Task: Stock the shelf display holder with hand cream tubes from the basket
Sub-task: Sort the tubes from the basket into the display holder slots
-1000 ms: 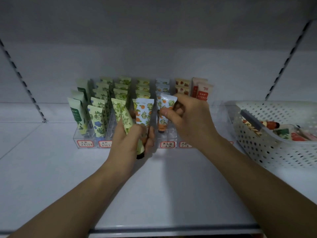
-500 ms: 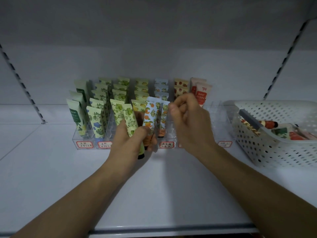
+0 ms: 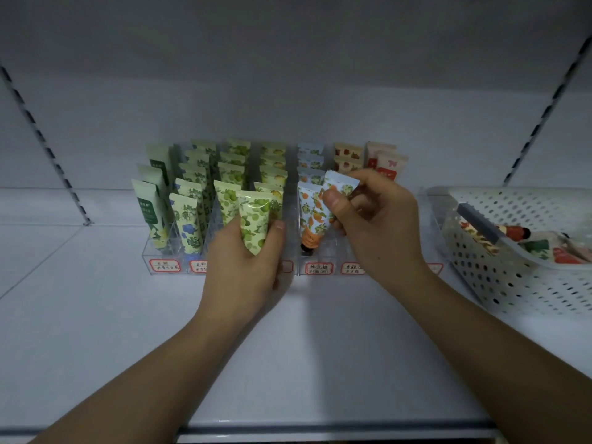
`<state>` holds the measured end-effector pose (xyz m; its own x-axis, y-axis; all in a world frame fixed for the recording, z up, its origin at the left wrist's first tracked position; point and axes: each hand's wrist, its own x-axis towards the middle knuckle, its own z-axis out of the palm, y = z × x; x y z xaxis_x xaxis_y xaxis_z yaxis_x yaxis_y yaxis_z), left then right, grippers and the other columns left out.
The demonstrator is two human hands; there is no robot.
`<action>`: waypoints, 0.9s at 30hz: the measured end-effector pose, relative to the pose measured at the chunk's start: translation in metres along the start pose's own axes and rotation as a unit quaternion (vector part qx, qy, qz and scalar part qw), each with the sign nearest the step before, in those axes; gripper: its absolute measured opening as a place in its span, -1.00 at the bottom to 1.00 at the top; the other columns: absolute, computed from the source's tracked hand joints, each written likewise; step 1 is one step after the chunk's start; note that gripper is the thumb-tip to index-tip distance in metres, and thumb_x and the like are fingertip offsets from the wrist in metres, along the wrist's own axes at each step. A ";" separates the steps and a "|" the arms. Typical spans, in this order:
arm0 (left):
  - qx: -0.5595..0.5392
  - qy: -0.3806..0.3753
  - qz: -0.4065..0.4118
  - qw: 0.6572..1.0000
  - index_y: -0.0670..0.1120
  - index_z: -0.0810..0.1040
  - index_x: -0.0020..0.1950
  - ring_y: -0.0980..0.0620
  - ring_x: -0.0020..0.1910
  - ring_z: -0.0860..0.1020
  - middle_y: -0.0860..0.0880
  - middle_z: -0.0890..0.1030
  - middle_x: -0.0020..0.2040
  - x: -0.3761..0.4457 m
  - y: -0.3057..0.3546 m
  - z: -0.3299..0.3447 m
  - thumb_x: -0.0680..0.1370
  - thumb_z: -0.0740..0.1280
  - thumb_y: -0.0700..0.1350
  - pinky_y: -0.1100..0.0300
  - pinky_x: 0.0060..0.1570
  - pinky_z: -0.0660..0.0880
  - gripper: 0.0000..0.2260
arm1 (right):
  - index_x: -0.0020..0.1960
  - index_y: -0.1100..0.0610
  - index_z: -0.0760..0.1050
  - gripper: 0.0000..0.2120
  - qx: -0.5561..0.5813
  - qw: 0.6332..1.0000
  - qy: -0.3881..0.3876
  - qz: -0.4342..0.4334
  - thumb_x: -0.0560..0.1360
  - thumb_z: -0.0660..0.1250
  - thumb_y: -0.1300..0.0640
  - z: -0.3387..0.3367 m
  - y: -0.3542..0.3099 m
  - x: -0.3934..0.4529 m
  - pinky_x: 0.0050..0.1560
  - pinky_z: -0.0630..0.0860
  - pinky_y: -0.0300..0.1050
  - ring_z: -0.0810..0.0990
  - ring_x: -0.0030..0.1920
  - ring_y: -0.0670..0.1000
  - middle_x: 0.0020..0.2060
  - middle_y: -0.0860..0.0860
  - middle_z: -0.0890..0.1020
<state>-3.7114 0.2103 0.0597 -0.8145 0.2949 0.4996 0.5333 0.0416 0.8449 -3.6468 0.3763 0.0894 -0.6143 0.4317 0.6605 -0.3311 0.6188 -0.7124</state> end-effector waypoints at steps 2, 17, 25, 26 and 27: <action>0.020 -0.003 0.016 1.000 0.09 0.44 -0.27 0.24 -0.44 0.46 0.22 0.53 -0.45 0.001 -0.001 0.001 0.63 0.34 -0.13 0.31 -0.35 0.37 -0.71 | -0.03 -0.01 0.61 -0.91 -0.054 0.998 -0.007 -0.027 0.48 0.49 0.07 0.003 -0.003 -0.002 -0.31 0.55 -0.08 0.60 -0.38 0.03 -0.44 0.03 0.59; -0.127 -0.066 -0.048 0.989 -0.11 0.45 0.04 0.17 -0.42 0.39 0.17 0.49 -0.41 -0.007 0.017 0.000 0.45 0.23 -0.22 0.32 -0.37 0.36 -0.82 | -0.29 0.03 0.42 -0.67 -0.152 0.984 -0.092 0.013 0.41 0.57 0.01 0.008 -0.011 -0.002 -0.37 0.37 -0.40 0.42 -0.48 -0.13 -0.55 -0.11 0.44; -0.215 -0.112 -0.168 0.955 -0.15 0.44 0.16 -0.13 -0.15 0.42 -0.17 0.48 -0.09 -0.012 0.017 -0.023 0.37 0.24 -0.18 0.02 -0.24 0.40 -0.65 | -0.06 -0.05 0.40 -0.71 -0.180 0.981 -0.063 -0.016 0.45 0.50 -0.09 0.009 -0.003 -0.012 -0.35 0.36 -0.31 0.46 -0.39 -0.12 -0.34 -0.07 0.52; -0.236 -0.117 -0.170 0.950 -0.19 0.43 0.08 -0.10 -0.15 0.42 -0.15 0.48 -0.12 -0.016 0.014 -0.027 0.45 0.20 -0.28 0.11 -0.23 0.43 -0.79 | 0.01 -0.06 0.40 -0.72 -0.165 0.985 -0.040 -0.031 0.47 0.48 -0.08 0.008 -0.006 -0.013 -0.32 0.37 -0.30 0.45 -0.37 -0.12 -0.30 -0.07 0.50; -0.252 -0.125 -0.172 0.944 -0.20 0.43 0.03 -0.07 -0.15 0.46 -0.14 0.50 -0.12 -0.021 0.013 -0.033 0.53 0.15 -0.37 0.17 -0.22 0.46 -0.85 | 0.07 -0.05 0.42 -0.73 -0.142 0.989 -0.023 -0.046 0.49 0.46 -0.06 0.008 -0.012 -0.014 -0.30 0.38 -0.28 0.45 -0.36 -0.11 -0.28 -0.07 0.51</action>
<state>-3.6943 0.1732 0.0668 -0.8063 0.5663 0.1707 0.0182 -0.2648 0.9641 -3.6402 0.3581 0.0869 -0.6246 0.3386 0.7037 -0.1771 0.8163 -0.5499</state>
